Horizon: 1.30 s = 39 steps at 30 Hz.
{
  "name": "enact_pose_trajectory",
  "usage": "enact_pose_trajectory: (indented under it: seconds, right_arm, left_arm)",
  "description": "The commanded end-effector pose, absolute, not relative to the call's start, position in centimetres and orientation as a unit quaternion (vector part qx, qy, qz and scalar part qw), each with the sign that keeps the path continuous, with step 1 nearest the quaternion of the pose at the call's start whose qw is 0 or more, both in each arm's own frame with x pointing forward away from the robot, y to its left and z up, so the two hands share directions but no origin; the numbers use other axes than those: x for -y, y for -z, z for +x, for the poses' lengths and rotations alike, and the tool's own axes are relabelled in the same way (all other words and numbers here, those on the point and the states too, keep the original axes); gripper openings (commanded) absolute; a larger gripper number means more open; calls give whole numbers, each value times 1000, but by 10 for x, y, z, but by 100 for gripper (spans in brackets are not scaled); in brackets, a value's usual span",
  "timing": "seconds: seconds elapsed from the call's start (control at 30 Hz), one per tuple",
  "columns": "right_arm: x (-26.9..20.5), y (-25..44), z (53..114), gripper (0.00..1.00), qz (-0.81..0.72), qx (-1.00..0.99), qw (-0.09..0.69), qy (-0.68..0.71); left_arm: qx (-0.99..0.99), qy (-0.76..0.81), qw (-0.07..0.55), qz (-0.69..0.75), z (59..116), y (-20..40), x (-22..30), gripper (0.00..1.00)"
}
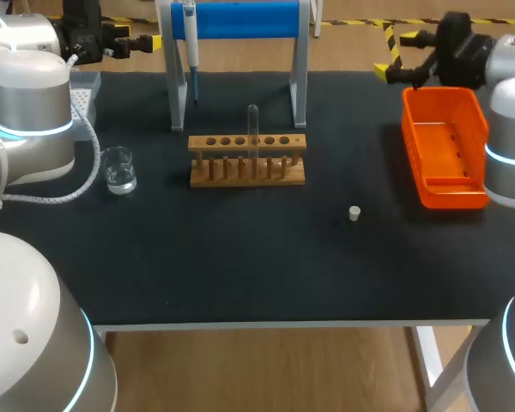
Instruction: Invert the test tube, pick up the pipette, mount the tip to pipette, aspirate from beaker and dispense into the tube, eject the tip, return the pipette, and cap with the stopper.
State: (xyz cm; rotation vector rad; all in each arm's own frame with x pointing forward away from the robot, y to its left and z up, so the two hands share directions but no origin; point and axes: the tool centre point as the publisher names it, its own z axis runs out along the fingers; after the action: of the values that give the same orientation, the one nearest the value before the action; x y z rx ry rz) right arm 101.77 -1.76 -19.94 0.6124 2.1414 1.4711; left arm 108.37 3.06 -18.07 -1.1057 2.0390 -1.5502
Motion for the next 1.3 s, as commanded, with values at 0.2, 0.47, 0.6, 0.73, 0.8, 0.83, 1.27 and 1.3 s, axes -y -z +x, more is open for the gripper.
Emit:
enact_pose_trajectory:
  seconds: [0.2,0.47,0.6,0.73,0.8,0.83,1.27,1.3]
  right_arm:
    - [25,232,903,100,194,-778,232,-550]
    - [4,247,857,100,189,-782,206,-558]
    - [-5,254,845,100,193,-782,202,-557]
    - [-17,259,838,100,193,-783,198,-557]
    - [-23,260,837,100,195,-783,197,-557]
    - [-26,260,836,100,194,-783,199,-557]
    - [-43,259,829,100,176,-784,210,-557]
    - [-42,258,829,100,177,-784,211,-556]
  left_arm:
    - [-719,548,177,-390,1083,182,-30,100]
    - [-719,548,177,-390,1083,182,-30,100]
    - [-719,548,177,-390,1083,182,-30,100]
    - [-719,548,177,-390,1083,182,-30,100]
    - [-719,548,177,-390,1083,182,-30,100]
    - [-719,548,177,-390,1083,182,-30,100]
    - [-719,548,177,-390,1083,182,-30,100]
    - [-719,548,177,-390,1083,182,-30,100]
